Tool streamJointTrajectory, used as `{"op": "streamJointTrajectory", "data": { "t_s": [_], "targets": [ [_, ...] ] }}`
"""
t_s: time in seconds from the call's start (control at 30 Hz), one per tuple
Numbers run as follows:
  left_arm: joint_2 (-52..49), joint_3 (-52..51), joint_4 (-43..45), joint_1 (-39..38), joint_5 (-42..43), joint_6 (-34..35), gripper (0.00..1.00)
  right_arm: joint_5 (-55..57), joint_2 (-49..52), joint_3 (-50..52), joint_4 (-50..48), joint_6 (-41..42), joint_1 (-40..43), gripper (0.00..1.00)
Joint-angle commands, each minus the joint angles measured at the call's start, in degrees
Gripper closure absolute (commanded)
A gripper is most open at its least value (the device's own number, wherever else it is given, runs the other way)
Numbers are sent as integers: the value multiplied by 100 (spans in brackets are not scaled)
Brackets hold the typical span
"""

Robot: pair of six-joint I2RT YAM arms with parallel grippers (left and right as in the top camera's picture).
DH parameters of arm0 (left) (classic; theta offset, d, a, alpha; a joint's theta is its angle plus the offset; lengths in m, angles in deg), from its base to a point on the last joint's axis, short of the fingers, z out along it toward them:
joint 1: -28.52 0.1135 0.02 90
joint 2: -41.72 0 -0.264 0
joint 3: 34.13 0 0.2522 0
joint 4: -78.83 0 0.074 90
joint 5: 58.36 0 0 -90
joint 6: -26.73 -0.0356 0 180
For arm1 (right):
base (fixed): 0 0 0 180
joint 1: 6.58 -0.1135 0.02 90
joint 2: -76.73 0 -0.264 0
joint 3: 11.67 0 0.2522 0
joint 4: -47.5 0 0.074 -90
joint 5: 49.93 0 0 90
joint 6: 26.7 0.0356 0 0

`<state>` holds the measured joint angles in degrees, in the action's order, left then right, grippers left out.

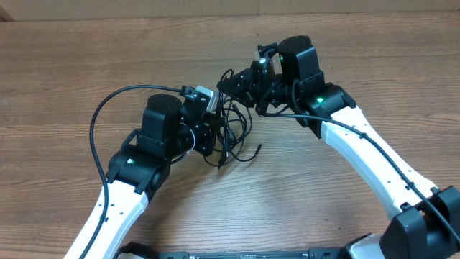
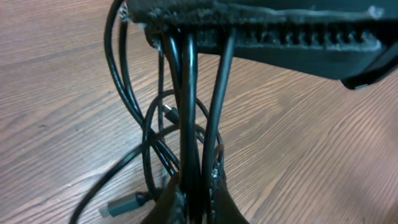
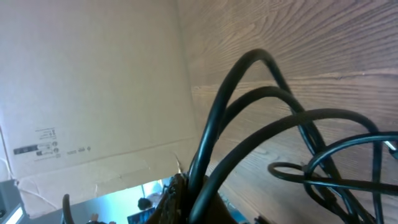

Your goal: Untangle cables

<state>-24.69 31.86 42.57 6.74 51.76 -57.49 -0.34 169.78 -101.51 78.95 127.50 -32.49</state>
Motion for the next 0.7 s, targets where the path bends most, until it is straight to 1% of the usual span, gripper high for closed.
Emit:
{"op": "streamJointTrajectory", "data": {
  "t_s": [0.0,0.13,0.23,0.27,0.33,0.37,0.4,0.47,0.53,0.67],
  "targets": [
    [26,-9,50,-17,-127,111,96,540,-177,-61,-28,-264,24,92],
    [199,118,48,129,-125,592,96,1799,-177,-61,376,-957,22,88],
    [363,197,52,286,-125,1034,96,2629,-177,-61,872,-1211,22,83],
    [413,208,55,350,-125,1255,96,2848,-177,-61,1019,-1290,22,79],
    [483,208,44,494,-127,1692,96,3180,-177,-61,1346,-1375,22,67],
    [490,208,50,566,-131,1869,96,3294,-177,-61,1493,-1373,22,60],
    [487,208,52,643,-188,2085,96,3351,-177,-61,1631,-1375,22,51],
    [487,208,52,804,-321,2533,96,3348,-177,-61,2002,-1373,22,42],
    [487,208,136,892,-321,2826,96,3327,-177,-59,2304,-1373,20,36],
    [487,208,310,931,-326,3097,96,3097,-177,-44,2741,-1375,0,30]
  ]
}}
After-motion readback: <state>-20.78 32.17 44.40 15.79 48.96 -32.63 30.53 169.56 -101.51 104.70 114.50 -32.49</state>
